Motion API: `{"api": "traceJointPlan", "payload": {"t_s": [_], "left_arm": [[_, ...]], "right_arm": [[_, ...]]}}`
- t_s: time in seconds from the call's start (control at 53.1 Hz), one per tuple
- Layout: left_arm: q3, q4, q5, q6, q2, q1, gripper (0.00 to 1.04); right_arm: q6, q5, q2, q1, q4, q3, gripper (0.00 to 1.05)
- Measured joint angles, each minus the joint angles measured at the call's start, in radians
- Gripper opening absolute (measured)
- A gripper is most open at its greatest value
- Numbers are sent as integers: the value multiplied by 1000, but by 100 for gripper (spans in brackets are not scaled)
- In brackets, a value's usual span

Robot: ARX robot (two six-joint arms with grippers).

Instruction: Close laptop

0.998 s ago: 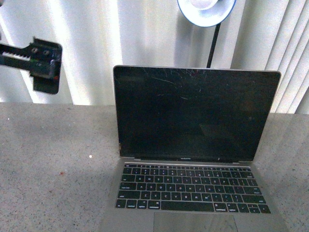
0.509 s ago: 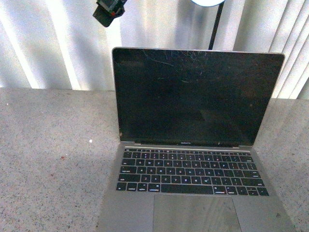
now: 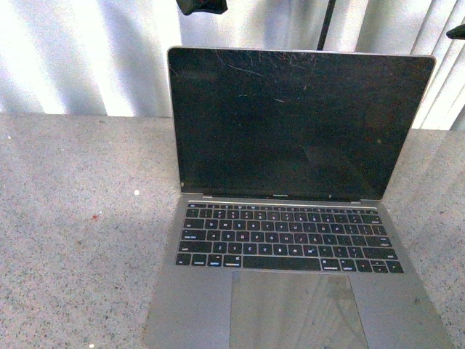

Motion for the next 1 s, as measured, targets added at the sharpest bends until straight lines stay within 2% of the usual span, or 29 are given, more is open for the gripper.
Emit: {"api": "traceJointPlan", "payload": {"t_s": [0.113, 0.358, 0.452, 0.527, 0.678, 0.998], "left_arm": [[22, -23, 2, 31, 29, -3, 71], [31, -69, 43, 74, 51, -6, 33], [48, -103, 68, 101, 61, -6, 15], [57, -127, 83, 121, 64, -6, 3], [73, -155, 115, 149, 73, -5, 4], [73, -143, 125, 158, 91, -19, 4]], "right_arm": [[-47, 7, 29, 3, -45, 29, 61], [-82, 4, 71, 11, -124, 84, 23], [-90, -9, 94, 16, -171, 116, 4], [-94, -18, 108, 19, -215, 142, 3], [-78, -49, 153, 39, -336, 228, 3], [-28, -61, 191, 114, -350, 266, 3]]}}
